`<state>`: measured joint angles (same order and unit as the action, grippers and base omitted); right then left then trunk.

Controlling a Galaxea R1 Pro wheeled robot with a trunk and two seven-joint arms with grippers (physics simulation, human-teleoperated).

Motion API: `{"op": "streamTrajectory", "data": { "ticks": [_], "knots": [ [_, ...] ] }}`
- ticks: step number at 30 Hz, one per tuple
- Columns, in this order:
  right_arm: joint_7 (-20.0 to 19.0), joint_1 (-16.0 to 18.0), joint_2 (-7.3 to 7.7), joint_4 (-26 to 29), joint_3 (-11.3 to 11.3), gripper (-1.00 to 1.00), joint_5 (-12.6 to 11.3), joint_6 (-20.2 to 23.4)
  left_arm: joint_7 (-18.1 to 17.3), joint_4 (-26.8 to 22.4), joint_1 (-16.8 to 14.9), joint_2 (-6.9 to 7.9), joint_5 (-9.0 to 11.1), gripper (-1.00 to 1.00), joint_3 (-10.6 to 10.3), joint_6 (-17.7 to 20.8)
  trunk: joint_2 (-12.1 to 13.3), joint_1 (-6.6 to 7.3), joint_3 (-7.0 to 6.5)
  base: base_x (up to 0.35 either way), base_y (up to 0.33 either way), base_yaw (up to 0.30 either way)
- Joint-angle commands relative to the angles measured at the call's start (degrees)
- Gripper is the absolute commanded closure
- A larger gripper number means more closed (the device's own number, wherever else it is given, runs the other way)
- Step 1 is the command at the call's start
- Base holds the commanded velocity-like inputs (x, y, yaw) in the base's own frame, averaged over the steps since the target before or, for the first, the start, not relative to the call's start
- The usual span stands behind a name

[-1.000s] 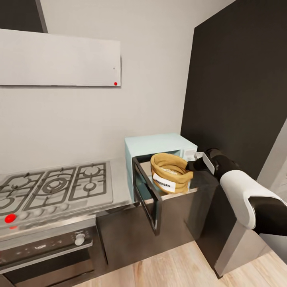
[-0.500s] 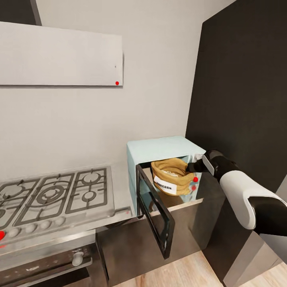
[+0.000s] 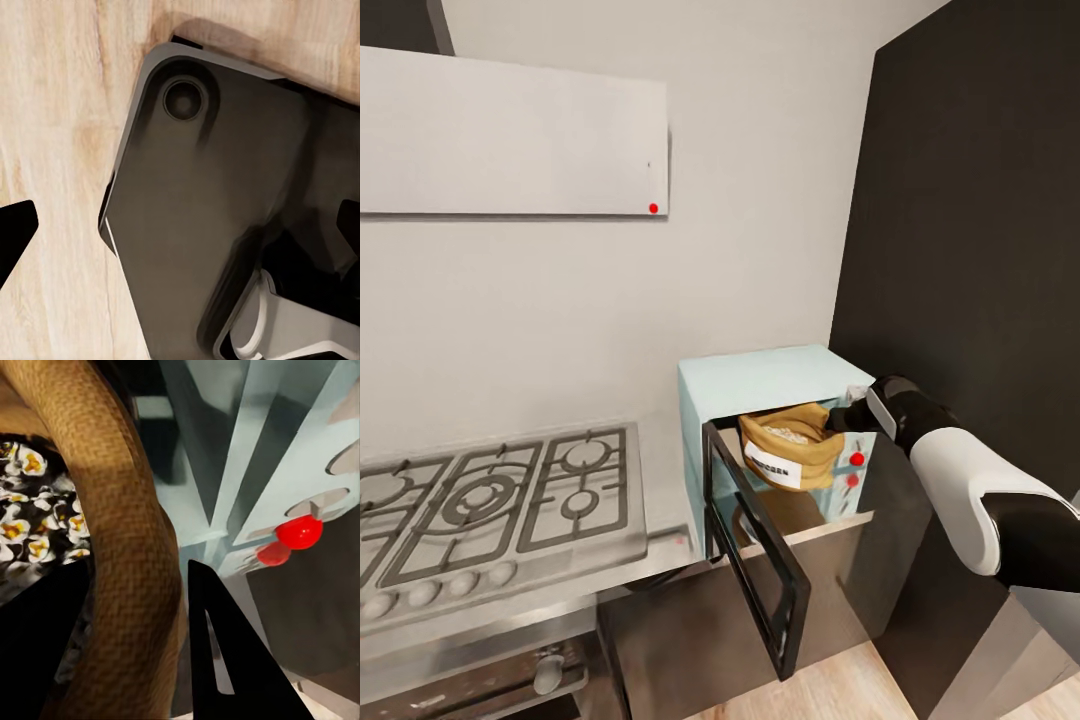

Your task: In the kitchen, take the popcorn bag from the countertop, put it into the microwave, and heat it until the popcorn is cooked so the cooked popcorn ends up inside the bag.

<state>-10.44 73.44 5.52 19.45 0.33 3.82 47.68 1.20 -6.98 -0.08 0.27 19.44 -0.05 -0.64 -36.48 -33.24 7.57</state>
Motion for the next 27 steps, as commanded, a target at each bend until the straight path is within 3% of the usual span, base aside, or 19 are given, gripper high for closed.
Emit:
{"op": "streamTrajectory", "data": {
  "ticks": [1, 16, 24, 25, 27],
  "knots": [
    [-0.4, 0.0, -0.03, 0.1, 0.0, 1.0, 0.4, 0.3, 0.1, -0.1, 0.0, -0.01, 0.2, -1.0, 0.0, -0.1, -0.1, -0.02, 0.09, 0.0, 0.0, 0.0],
    [-0.4, 0.0, -0.07, 0.1, 0.0, 1.0, 0.4, 0.3, 0.1, 0.0, 0.0, 0.08, 0.2, -1.0, -0.1, -0.1, -0.1, -0.02, 0.09, 0.181, 0.0, 0.0],
    [-0.4, 0.0, -0.07, 0.1, 0.0, 1.0, 0.4, 0.3, 0.1, 0.0, 0.0, 0.08, 0.2, -1.0, 0.0, -0.1, -0.1, -0.02, 0.09, 0.017, 0.0, 0.0],
    [-0.4, 0.0, -0.07, 0.1, 0.0, -1.0, 0.4, 0.3, 0.1, 0.0, 0.0, 0.08, 0.2, -1.0, 0.0, -0.1, -0.1, -0.02, 0.09, 0.0, 0.0, 0.0],
    [-0.4, 0.0, -0.06, 0.1, 0.0, -1.0, 0.4, 0.3, 0.1, 0.0, 0.0, 0.08, 0.2, -1.0, 0.0, -0.1, -0.1, -0.02, 0.09, 0.0, 0.0, 0.0]
  ]
}}
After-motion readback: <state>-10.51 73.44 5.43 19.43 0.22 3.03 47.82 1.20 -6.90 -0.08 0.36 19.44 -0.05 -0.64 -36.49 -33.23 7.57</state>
